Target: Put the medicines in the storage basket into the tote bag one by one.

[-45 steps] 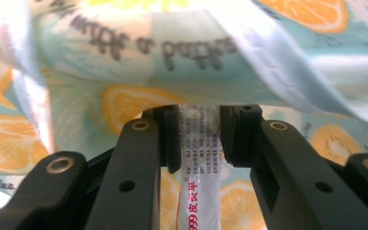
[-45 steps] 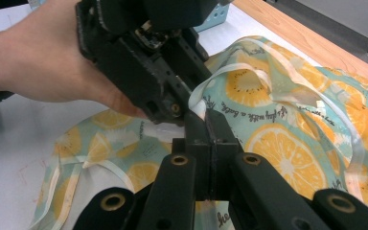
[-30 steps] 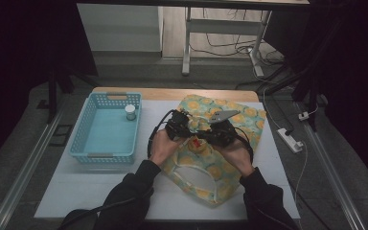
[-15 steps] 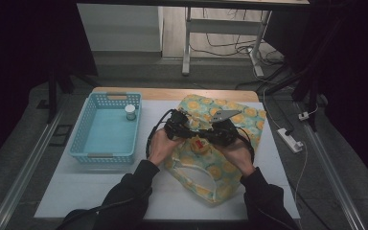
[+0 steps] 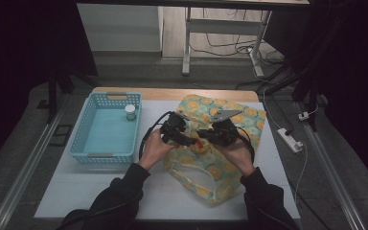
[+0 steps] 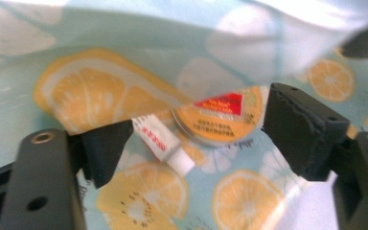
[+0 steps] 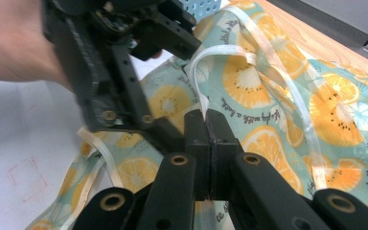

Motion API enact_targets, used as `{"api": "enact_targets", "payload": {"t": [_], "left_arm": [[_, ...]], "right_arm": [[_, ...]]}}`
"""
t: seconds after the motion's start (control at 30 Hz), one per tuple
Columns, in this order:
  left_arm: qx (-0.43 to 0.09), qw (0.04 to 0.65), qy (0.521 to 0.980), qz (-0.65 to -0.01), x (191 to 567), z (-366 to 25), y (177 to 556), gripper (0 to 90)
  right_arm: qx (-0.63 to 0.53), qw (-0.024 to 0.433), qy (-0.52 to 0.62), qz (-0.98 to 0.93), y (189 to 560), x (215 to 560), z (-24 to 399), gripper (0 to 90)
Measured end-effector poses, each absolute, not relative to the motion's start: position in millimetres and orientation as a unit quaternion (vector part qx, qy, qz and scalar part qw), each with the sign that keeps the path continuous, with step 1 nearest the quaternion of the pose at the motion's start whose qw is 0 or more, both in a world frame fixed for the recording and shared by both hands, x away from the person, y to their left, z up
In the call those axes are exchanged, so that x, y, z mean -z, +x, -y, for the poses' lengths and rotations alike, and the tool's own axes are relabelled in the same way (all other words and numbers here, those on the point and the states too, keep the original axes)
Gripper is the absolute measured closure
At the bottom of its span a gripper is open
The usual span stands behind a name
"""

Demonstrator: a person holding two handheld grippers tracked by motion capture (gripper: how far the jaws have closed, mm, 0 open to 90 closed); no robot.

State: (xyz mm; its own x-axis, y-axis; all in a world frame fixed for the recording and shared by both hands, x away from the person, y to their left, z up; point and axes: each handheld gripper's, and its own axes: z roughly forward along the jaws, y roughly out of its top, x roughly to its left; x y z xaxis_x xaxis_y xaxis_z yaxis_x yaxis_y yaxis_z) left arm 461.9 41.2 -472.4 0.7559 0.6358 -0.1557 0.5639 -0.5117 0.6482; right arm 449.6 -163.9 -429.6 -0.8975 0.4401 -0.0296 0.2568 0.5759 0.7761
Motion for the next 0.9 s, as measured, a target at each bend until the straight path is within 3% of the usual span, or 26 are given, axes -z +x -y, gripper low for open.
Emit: {"api": "enact_targets", "payload": {"t": [0.6, 0.9], "left_arm": [[-0.029, 0.402, 0.851, -0.337, 453, -69, 443, 7.4], [-0.041, 0.392, 0.861, -0.322, 451, -79, 440, 0.2]], "right_arm": [[-0.416, 0.108, 0.197, -0.881, 449, 430, 164, 90.0], [-0.416, 0.106, 0.193, -0.882, 447, 429, 163, 90.0]]}}
